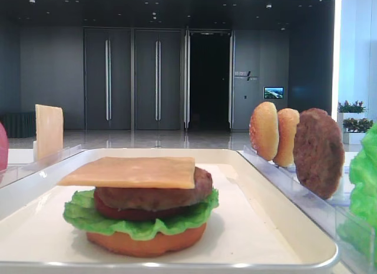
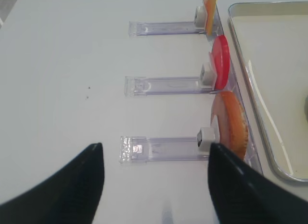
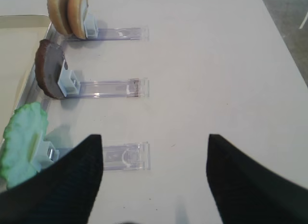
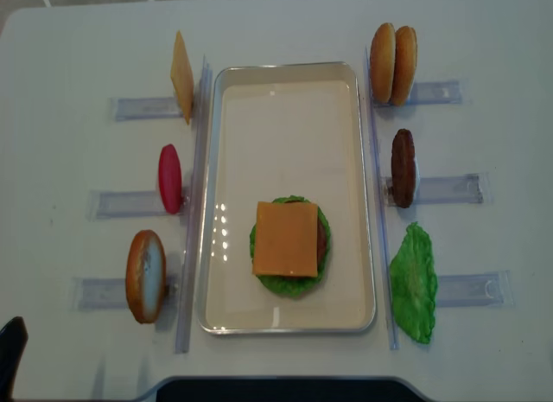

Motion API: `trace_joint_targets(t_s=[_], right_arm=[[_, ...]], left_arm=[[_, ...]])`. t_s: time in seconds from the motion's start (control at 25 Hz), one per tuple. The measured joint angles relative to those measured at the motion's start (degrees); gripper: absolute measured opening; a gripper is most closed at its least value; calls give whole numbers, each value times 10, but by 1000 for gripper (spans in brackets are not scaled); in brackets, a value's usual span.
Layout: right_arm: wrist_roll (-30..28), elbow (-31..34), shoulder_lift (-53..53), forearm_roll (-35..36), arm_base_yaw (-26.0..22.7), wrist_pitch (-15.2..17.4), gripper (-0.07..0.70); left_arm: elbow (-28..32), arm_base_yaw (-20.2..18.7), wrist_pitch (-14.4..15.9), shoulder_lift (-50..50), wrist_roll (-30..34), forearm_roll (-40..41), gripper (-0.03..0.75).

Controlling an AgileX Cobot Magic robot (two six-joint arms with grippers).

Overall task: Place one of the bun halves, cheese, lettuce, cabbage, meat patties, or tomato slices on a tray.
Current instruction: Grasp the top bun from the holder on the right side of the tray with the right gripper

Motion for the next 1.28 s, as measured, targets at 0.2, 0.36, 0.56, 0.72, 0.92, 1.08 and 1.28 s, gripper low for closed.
trace_joint_targets(t_s=[0.2,0.36,0.56,0.72,0.92,1.08,1.28], right_arm=[[0,0,0,0,0,0,470],[0,0,0,0,0,0,470],[0,0,0,0,0,0,470],[0,0,0,0,0,0,470],[0,0,0,0,0,0,470],[0,0,0,0,0,0,470],[-1,0,0,0,0,0,470]], left_arm=[[0,0,0,0,0,0,517],[0,0,0,0,0,0,517],[0,0,0,0,0,0,517],[0,0,0,0,0,0,517],[0,0,0,0,0,0,517],[0,0,0,0,-1,0,517],[0,0,0,0,-1,0,517]])
